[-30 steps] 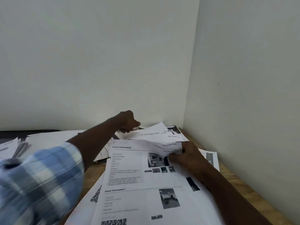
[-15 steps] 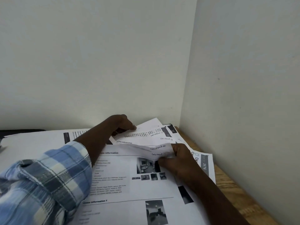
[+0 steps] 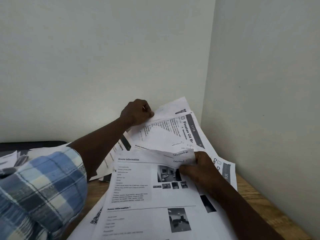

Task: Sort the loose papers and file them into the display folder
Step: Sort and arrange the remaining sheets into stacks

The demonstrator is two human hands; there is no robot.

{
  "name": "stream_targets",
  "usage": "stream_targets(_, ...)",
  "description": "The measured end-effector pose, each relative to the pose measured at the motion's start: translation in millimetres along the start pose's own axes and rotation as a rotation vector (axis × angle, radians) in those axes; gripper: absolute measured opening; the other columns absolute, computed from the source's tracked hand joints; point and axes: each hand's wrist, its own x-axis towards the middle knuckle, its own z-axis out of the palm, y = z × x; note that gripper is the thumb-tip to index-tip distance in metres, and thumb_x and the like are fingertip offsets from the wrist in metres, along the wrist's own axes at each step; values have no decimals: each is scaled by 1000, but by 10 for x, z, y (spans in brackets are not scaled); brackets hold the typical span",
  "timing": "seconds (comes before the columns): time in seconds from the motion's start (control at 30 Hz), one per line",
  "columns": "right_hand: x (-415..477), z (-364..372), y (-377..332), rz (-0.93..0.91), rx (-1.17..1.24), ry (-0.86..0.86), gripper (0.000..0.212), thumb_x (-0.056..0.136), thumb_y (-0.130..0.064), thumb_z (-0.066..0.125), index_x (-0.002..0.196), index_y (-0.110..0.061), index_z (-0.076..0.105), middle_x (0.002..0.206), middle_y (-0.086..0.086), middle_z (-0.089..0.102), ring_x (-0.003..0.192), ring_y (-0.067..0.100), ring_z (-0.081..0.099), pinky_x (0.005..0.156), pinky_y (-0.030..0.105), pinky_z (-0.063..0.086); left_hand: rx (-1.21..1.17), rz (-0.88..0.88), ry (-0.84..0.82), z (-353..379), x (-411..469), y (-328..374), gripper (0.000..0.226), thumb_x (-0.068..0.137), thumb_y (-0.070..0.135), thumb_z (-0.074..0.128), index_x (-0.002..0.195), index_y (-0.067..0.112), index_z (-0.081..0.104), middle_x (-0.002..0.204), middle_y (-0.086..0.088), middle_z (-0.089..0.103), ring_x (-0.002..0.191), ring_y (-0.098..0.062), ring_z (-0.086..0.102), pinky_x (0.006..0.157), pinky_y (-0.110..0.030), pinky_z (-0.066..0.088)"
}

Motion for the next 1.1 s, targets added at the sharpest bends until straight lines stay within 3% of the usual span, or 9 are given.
stream_targets(0.1,-4,-14,3,-18,-11,-11,28,75,-6,70,97,-21,80,93,-11,79,90,9,75,89,44,60,35,68,111,-197,-4,86,16,88,40,74,83,29,64,91,11,67,92,-15,63,75,-31,45)
stream_targets(0.27,33,-5,58,24,9,-21,47,58,-29,68,102,-21,78,97,-6,80,94,15,76,89,49,60,9,110,239,-582,14,166,16,89,40,73,82,33,60,97,8,70,96,-18,66,86,-38,54)
stream_targets(0.37,43,-20,51,21,37,-2,50,55,-28,69,103,-19,79,99,-7,80,95,14,75,90,46,60,-17,135,278,-811,-71,218,8,88,31,73,87,30,65,94,6,72,93,-19,68,85,-37,55)
stream_targets(0.5,21,-31,1,35,105,8,42,60,-15,65,99,-16,80,96,-4,80,90,13,76,82,35,58,-171,66,435,-1035,-273,244,5,86,26,73,89,23,73,83,5,73,82,-17,70,75,-32,57)
stream_targets(0.67,-27,-25,-82,57,119,17,27,58,-11,61,76,-20,80,83,1,79,72,8,70,65,24,51,-578,-149,672,-1228,-546,172,3,84,19,73,87,18,74,84,1,73,69,-18,71,50,-26,59)
stream_targets(0.73,-49,-24,-119,54,134,5,25,59,-11,61,73,-21,79,82,0,79,70,7,69,63,22,50,-684,-225,686,-1254,-639,13,7,83,19,78,81,24,73,86,1,73,79,-22,73,55,-27,61)
stream_targets(0.9,-60,-22,-162,44,121,-8,25,58,-11,60,69,-25,78,76,-7,76,67,4,66,61,19,49,-783,-338,632,-1124,-948,-514,12,73,32,86,76,27,75,91,-4,76,90,-28,75,82,-52,63)
stream_targets(1.03,-42,-25,-110,24,146,-36,36,59,-8,60,86,-20,82,94,5,80,84,16,71,76,32,53,-871,-394,592,-940,-1166,-716,13,88,17,82,83,23,71,104,-11,73,97,-30,72,85,-49,61)
stream_targets(1.1,-16,-32,-69,24,139,-33,37,57,-9,61,86,-20,82,95,8,79,86,17,71,81,39,54,-912,-406,581,-887,-1217,-812,11,90,15,80,88,19,70,109,-13,72,96,-26,70,78,-41,61)
